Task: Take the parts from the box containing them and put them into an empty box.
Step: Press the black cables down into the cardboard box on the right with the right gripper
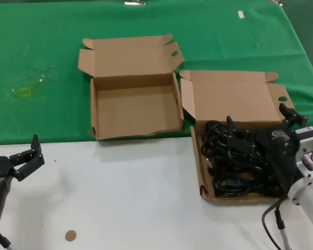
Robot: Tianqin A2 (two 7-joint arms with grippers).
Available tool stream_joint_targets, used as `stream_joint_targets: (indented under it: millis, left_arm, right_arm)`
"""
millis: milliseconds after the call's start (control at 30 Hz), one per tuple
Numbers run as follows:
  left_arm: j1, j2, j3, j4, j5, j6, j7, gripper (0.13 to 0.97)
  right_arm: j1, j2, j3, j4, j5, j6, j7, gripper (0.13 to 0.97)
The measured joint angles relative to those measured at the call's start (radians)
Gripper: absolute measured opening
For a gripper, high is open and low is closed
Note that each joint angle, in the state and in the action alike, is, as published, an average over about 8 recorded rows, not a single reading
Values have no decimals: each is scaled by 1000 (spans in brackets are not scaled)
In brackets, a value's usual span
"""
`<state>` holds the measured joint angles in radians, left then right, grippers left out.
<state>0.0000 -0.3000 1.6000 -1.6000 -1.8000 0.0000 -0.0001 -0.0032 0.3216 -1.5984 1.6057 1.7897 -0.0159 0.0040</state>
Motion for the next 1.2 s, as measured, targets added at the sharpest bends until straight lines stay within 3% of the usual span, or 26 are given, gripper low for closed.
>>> stream_joint_targets:
  millis: [1200]
  left_arm:
    - [0,0,0,0,0,0,0,966]
  right_arm:
    - [0,0,0,0,0,0,0,966]
